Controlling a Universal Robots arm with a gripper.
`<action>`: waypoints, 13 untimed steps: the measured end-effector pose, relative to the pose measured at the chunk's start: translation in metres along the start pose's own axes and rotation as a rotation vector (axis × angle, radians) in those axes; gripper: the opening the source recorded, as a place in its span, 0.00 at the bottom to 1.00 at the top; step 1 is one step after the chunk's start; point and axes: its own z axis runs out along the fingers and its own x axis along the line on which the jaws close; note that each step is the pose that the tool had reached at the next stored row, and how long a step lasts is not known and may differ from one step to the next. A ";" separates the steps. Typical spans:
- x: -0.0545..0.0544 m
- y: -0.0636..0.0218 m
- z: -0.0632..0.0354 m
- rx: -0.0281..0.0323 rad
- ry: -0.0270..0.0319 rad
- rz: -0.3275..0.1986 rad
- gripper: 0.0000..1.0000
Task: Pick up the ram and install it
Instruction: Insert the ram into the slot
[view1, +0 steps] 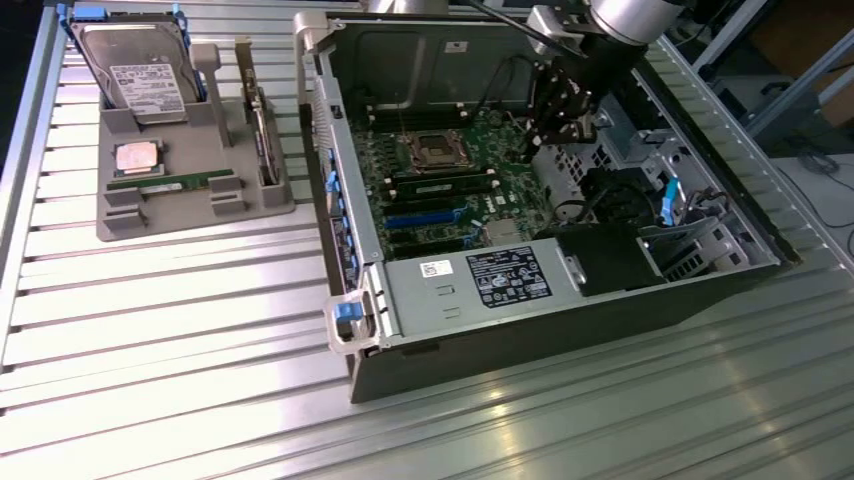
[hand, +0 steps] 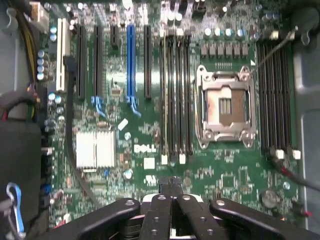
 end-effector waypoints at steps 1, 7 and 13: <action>0.000 -0.0032 -0.0005 -0.0003 0.0001 0.000 0.11; 0.000 -0.0035 -0.0003 0.0423 -0.0004 -0.001 0.11; 0.000 -0.0030 0.0001 0.1249 -0.0015 -0.003 0.11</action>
